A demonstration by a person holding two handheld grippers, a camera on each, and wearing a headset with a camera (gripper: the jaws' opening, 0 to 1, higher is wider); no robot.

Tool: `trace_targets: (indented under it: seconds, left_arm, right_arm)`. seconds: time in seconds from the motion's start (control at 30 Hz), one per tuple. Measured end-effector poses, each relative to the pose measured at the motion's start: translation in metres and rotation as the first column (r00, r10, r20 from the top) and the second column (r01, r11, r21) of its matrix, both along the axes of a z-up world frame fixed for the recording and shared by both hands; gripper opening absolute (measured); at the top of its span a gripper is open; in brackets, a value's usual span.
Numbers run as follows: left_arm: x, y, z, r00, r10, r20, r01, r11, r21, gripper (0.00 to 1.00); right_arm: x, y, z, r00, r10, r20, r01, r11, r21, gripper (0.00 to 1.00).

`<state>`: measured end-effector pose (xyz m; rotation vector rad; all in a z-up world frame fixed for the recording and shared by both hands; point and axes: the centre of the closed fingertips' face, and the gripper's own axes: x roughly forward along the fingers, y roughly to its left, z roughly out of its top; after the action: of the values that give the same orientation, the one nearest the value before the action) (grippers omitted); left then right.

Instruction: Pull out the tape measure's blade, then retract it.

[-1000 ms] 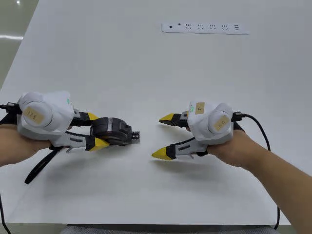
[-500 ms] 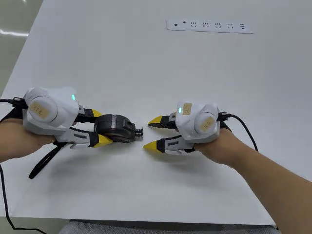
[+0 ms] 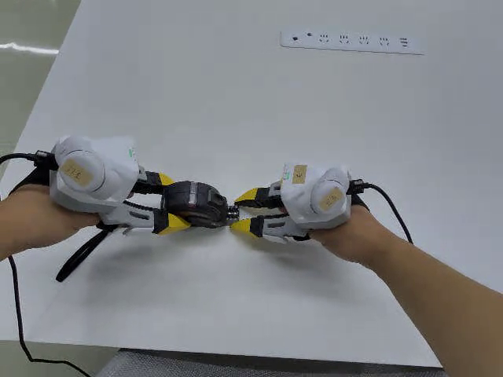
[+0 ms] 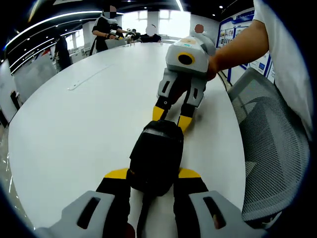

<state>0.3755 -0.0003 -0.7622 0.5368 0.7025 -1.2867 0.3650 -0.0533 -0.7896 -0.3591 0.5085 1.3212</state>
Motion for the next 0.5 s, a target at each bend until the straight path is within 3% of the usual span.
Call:
trace_targets:
  seconds: [0.2, 0.5]
  left_arm:
    - [0.0003, 0.0002, -0.0004, 1.0, -0.003, 0.002, 0.003, 1.0, 0.001, 0.28]
    - [0.0006, 0.0005, -0.0005, 1.0, -0.004, 0.002, 0.004, 1.0, 0.006, 0.27]
  right_arm:
    - [0.0, 0.0021, -0.0005, 0.999, 0.024, 0.023, -0.024, 1.0, 0.001, 0.12]
    - [0.0014, 0.002, -0.0002, 1.0, 0.007, 0.01, -0.007, 1.0, 0.019, 0.11]
